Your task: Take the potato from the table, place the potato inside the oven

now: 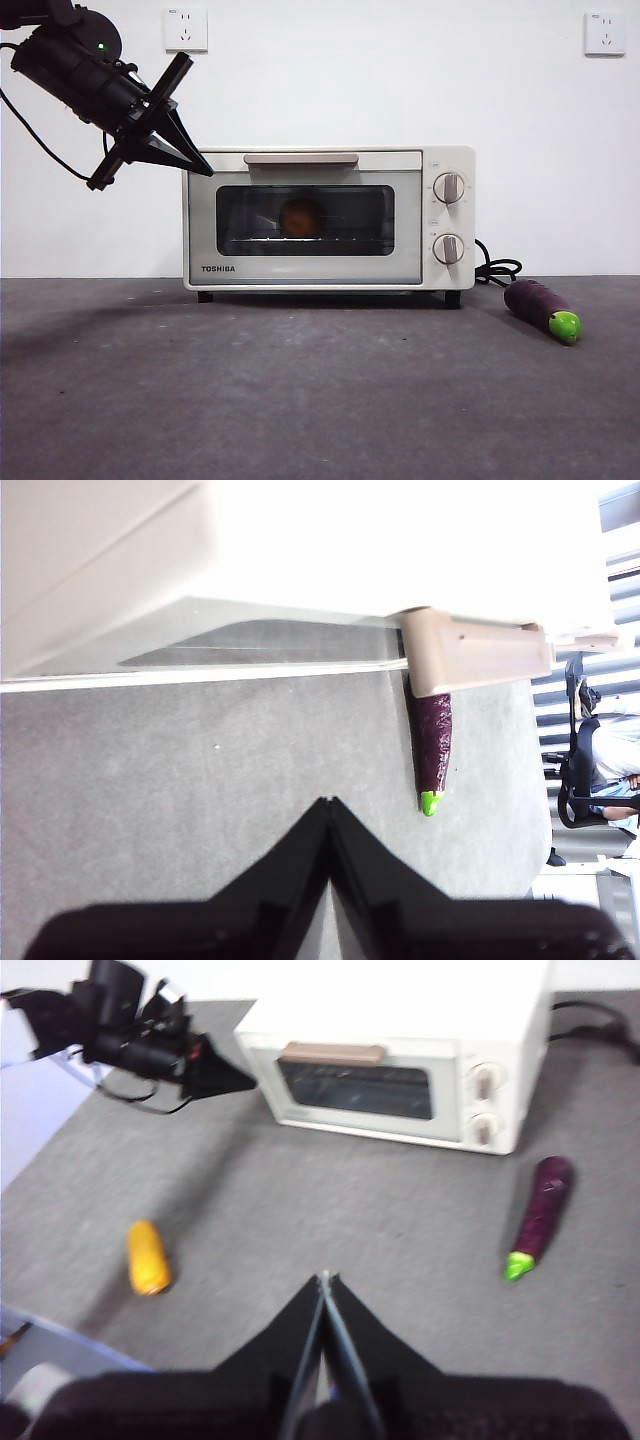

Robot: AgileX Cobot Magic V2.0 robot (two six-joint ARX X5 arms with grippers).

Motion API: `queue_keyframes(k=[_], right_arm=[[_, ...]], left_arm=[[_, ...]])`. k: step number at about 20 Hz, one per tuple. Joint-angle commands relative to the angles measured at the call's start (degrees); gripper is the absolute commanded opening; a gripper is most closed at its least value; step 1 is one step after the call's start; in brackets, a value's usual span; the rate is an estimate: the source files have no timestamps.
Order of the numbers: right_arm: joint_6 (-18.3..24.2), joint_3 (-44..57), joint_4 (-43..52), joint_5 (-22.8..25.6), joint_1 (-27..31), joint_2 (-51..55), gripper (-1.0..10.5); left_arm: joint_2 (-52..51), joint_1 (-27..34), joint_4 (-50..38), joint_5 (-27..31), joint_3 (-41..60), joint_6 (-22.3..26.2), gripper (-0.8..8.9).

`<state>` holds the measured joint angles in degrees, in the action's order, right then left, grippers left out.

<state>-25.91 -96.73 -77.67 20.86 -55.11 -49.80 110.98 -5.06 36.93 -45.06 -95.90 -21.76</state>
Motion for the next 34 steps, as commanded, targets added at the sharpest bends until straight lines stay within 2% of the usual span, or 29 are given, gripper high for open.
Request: queue_keyframes(k=[1,5,10,14,18,21,28,34], right_arm=[[0.7,0.35,-1.25,3.52,-0.07,0.09,0.0],[1.2,0.35,-1.25,8.55,-0.07,0.09,0.0],[2.32,0.35,-1.25,14.86,-0.07,0.07,0.0],[2.34,0.37,-1.25,18.16,-0.04,-0.22,0.0],[2.32,0.37,-1.25,18.45,-0.07,-0.63,0.0],[2.32,0.37,-1.25,18.4,-0.07,-1.03,0.0],[2.45,0.94,-1.25,18.38,-0.07,-1.86,0.0],[4.59,2.12,-1.25,18.47,-0.04,-2.54,0.0]], left_arm=[[-0.26,-0.02,-0.07,-0.83,-0.2,0.0,-0.07],[-1.88,0.0,1.99,-1.68,-0.2,2.45,-0.07],[-6.95,0.42,6.14,-0.96,-0.2,8.61,-0.07],[-13.22,0.76,10.01,2.64,-0.2,14.56,-0.07],[-20.26,0.74,15.21,6.19,-0.2,21.57,-0.07],[-25.79,0.72,18.34,7.63,-0.2,25.11,-0.07],[-37.75,0.74,19.82,8.02,-0.2,26.03,-0.07],[-46.27,0.72,23.96,17.79,-0.2,27.04,-0.07]])
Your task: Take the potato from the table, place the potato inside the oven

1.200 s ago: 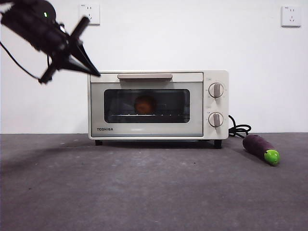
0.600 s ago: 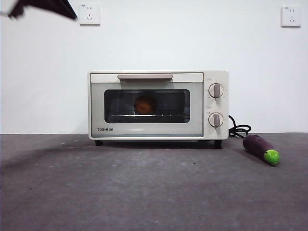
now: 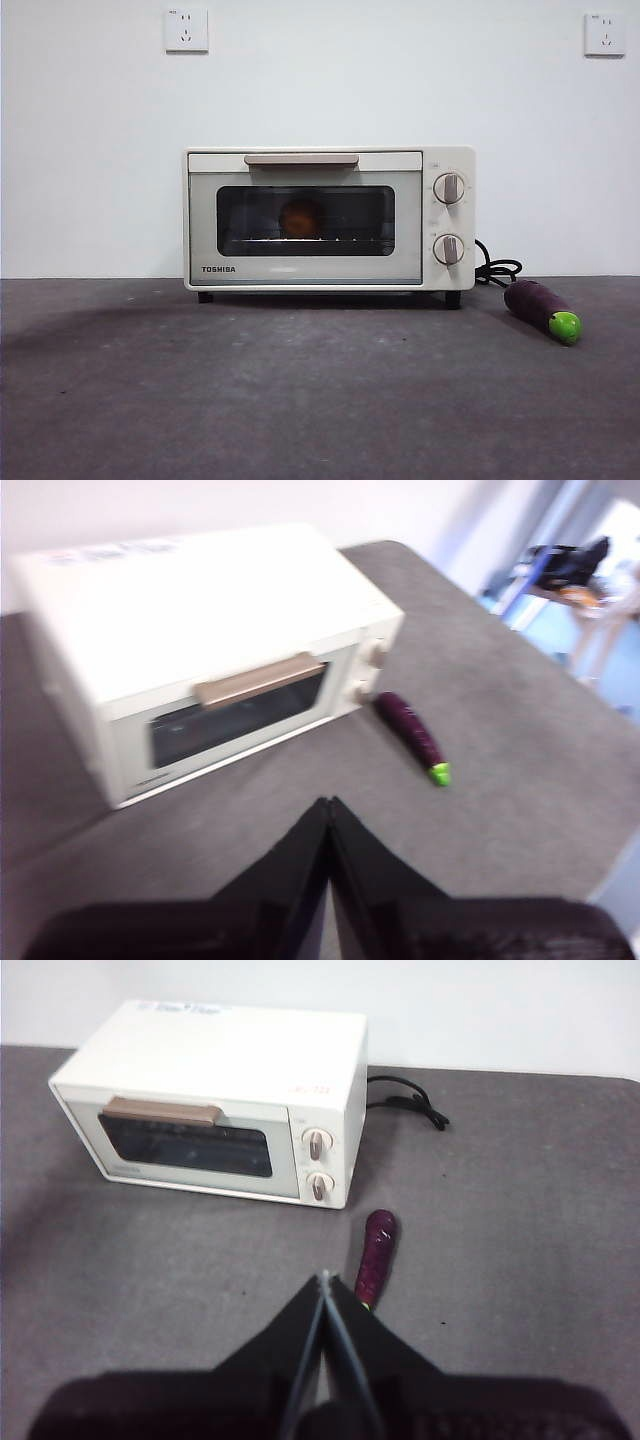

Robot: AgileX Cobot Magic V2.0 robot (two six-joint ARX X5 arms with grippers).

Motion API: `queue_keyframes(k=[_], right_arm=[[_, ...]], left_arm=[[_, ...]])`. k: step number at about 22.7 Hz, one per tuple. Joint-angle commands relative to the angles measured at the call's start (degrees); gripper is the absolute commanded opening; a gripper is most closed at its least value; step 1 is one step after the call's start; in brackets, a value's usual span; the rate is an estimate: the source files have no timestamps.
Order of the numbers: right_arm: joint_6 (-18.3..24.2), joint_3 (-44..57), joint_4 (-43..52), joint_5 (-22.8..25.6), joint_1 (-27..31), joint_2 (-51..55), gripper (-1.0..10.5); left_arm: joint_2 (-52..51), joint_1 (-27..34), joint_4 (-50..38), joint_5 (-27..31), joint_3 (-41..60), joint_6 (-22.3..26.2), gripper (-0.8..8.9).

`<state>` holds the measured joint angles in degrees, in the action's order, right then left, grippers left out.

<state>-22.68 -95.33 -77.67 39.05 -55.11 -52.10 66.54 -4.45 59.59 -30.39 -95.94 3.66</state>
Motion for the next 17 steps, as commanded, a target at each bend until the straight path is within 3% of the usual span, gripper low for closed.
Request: queue_keyframes(k=[1,8,17], right_arm=[[1.79,0.9,-1.25,0.26,-0.07,-0.28,0.0],[2.93,2.75,-1.25,0.94,-0.07,-0.61,0.0],[3.43,6.34,-1.25,2.51,-0.07,-0.61,0.0]], left_arm=[[-3.17,0.11,2.43,4.79,-0.15,2.19,-0.07],[-9.84,0.11,9.16,12.26,-0.13,4.92,-0.07],[-15.69,0.13,12.44,19.43,-0.13,4.92,-0.07]])
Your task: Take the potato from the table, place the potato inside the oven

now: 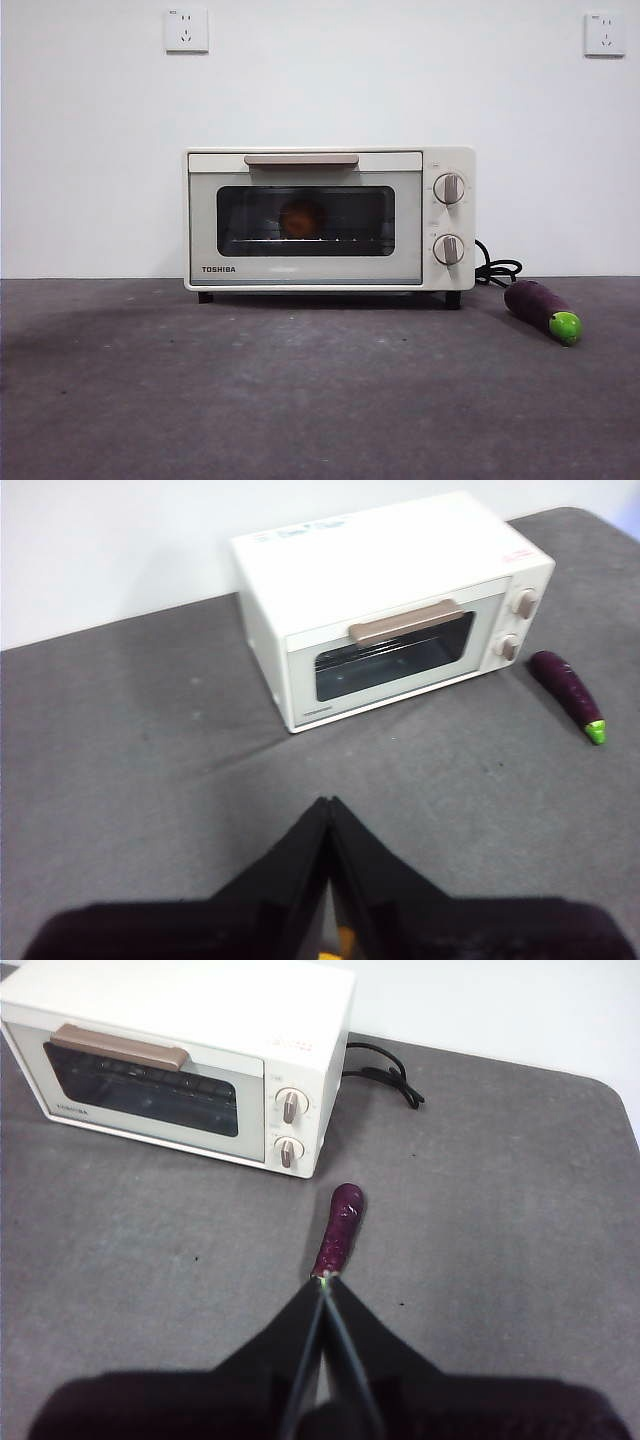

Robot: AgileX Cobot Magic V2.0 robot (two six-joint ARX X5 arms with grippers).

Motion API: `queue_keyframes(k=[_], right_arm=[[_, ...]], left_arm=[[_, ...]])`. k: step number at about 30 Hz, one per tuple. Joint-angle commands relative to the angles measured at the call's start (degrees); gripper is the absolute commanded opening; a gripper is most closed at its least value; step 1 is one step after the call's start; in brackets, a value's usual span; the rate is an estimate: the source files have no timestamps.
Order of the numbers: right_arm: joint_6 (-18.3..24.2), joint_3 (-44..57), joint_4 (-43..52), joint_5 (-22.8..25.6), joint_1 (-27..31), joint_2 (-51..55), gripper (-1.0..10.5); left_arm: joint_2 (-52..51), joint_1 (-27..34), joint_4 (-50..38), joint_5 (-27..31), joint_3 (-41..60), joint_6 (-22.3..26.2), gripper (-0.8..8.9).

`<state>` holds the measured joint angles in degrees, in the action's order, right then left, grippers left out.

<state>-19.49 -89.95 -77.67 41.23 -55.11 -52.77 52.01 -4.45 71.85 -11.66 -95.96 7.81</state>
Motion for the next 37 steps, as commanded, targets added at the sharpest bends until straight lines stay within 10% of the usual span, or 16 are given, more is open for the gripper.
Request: queue_keyframes(k=[1,37], right_arm=[[0.17,1.27,-1.25,0.33,-0.07,0.07,0.0],[0.17,1.84,-1.22,0.15,-0.04,0.15,0.0]], left_arm=[[-1.75,0.13,0.46,1.31,-0.11,0.74,-0.07],[-4.83,-0.13,3.52,4.17,-0.04,-1.42,-0.04]])
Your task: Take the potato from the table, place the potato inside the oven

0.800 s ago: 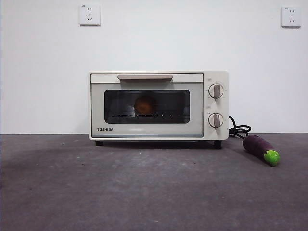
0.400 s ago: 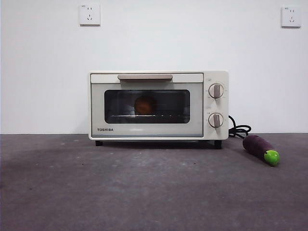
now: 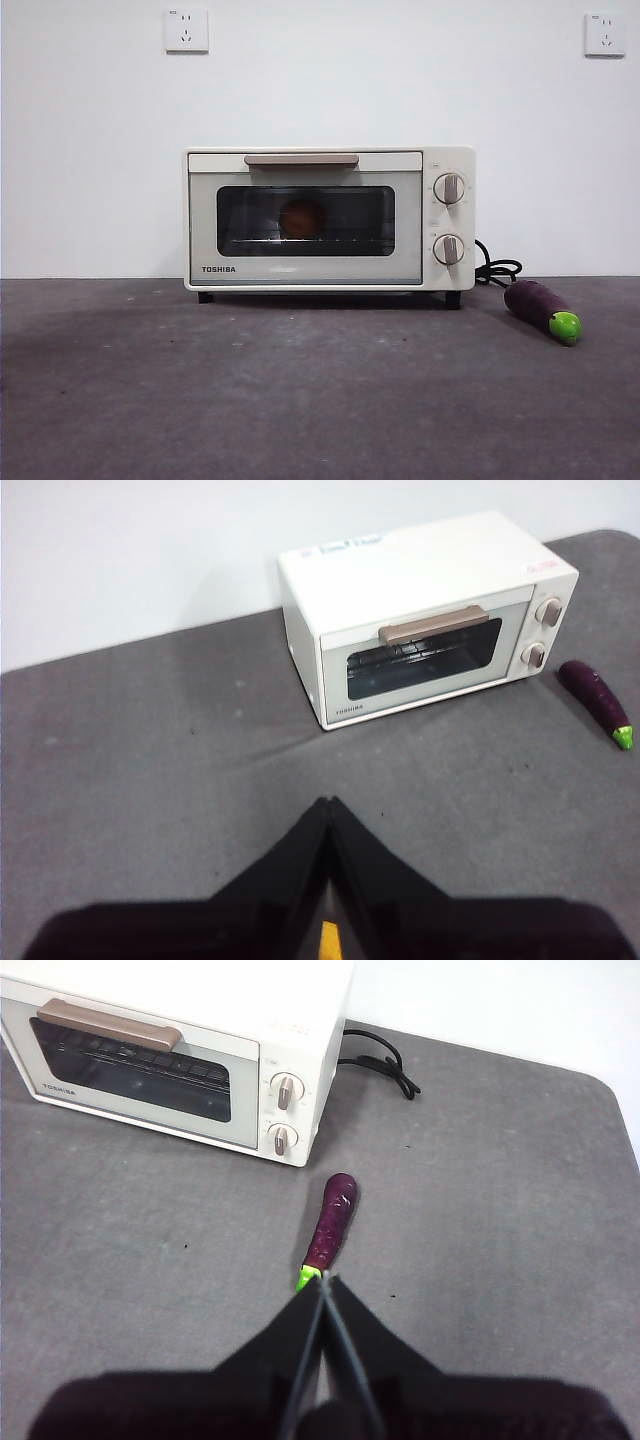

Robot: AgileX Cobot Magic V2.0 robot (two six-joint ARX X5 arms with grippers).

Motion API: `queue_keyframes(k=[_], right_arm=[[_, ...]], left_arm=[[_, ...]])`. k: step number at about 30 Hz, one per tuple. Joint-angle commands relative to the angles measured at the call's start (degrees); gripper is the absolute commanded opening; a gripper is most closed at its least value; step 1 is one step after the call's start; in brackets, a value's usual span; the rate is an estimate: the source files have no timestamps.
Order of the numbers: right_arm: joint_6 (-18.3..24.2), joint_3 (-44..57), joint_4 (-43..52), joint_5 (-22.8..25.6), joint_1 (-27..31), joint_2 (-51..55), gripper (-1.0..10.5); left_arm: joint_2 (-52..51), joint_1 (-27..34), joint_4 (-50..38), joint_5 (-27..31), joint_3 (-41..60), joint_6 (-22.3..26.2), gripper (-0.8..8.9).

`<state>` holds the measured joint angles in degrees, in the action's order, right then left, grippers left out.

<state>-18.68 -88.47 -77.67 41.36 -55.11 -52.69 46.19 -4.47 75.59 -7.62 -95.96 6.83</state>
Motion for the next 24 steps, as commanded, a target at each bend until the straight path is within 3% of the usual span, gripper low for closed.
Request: queue_keyframes(k=[1,7,10,14,18,24], right_arm=[[-0.63,0.35,-1.22,0.02,-0.07,0.07,0.0],[-0.63,0.35,-1.22,0.02,-0.07,0.07,0.0],[-0.63,0.35,-1.22,0.02,-0.07,0.07,0.0],[-0.63,0.35,-1.22,0.02,-0.04,0.07,0.0],[-0.63,0.35,-1.22,0.02,-0.04,0.07,0.0],[-0.63,0.35,-1.22,0.02,-0.04,0.07,0.0]], left_arm=[[1.68,-0.31,-0.24,0.11,-0.02,-0.44,-0.04],[5.79,-1.18,-0.35,0.17,-0.04,-0.13,-0.04],[5.88,-1.31,-2.25,0.07,-0.02,5.29,-0.04],[2.67,-1.31,-8.2,-0.26,2.91,5.99,-0.04],[-3.93,-1.31,-20.22,-0.2,13.66,6.91,-0.04],[-17.29,-0.94,-42.4,0.17,40.39,7.76,-0.04]])
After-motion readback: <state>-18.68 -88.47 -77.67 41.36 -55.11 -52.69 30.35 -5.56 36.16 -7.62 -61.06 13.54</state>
